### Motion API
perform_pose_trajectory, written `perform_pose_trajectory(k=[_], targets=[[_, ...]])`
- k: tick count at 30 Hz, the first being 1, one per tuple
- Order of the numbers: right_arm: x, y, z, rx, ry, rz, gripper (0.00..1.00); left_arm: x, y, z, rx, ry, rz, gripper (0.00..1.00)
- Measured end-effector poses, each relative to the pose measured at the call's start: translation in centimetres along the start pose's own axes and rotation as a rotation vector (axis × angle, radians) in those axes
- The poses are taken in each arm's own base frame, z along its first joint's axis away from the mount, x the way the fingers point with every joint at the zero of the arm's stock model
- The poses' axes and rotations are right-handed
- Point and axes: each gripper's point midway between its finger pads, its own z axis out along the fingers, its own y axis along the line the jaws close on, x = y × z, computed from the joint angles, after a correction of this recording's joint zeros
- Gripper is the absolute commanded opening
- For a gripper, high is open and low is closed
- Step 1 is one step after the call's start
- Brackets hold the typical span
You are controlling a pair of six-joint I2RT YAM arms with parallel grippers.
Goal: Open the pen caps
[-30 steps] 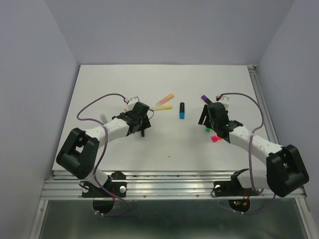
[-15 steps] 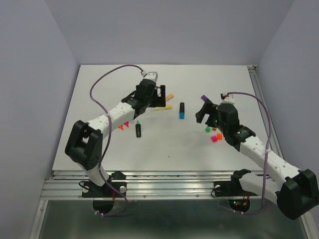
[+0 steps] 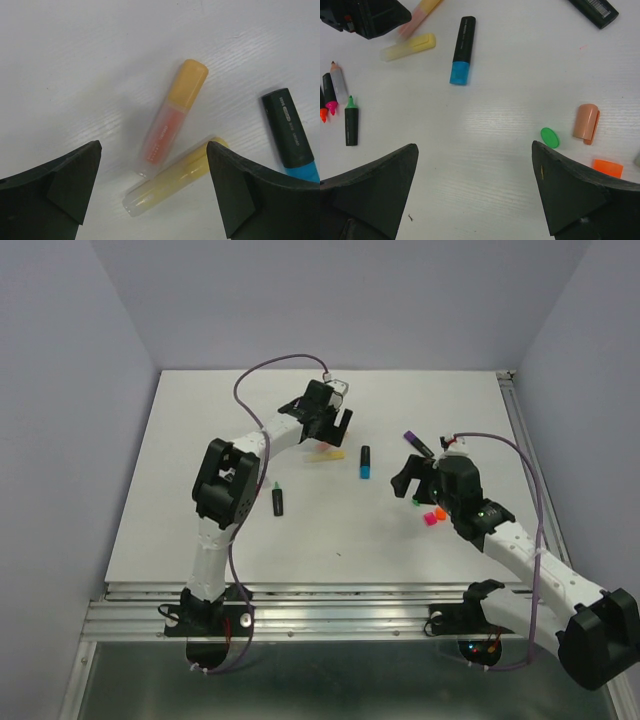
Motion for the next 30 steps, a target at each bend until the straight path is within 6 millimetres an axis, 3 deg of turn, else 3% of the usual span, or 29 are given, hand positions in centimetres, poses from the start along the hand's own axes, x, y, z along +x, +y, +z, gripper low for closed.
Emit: perform_pose_trajectory(k=[7,11,14,17,22,25,28,29,30], targets=[[0.7,0.1,0.3,-0.008,0.028,-0.002,1.0,0.2,0.7,3.4,-0.026,0.046,0.045,0.99],[0.7,0.2,0.3,-0.013,0.03,-0.002,1.0,1.5,0.6,4.0,-0.018,0.084,0.054,0.97],[0.7,0.2,0.3,-0.013,0.03,-0.002,1.0,1.8,0.4,4.1,-0.005,0.092,0.063,0.86],[0.7,0.2,0.3,-0.014,0.031,-0.002,1.0,1.8,0.6,4.2,0.001,0.091,0.068,0.63],[0.7,0.2,0.3,-0.014,0.031,-0.002,1.0,2.5,0.7,4.4,0.02,0.103,0.07,0.62],[0.7,0.3,0.3,-0.017,0.032,-0.002,1.0,3.0,0.7,4.7,0.035,0.103,0.069,0.56],[0.7,0.3,0.3,-0.02,0.034,-0.002,1.0,2.9,0.7,4.8,0.041,0.093,0.066,0.4],[0.7,0.3,0.3,-0.02,0.034,-0.002,1.0,2.8,0.7,4.8,0.045,0.089,0.07,0.33],[0.7,0.3,0.3,-0.02,0.034,-0.002,1.0,2.8,0.6,4.8,0.047,0.084,0.067,0.19]])
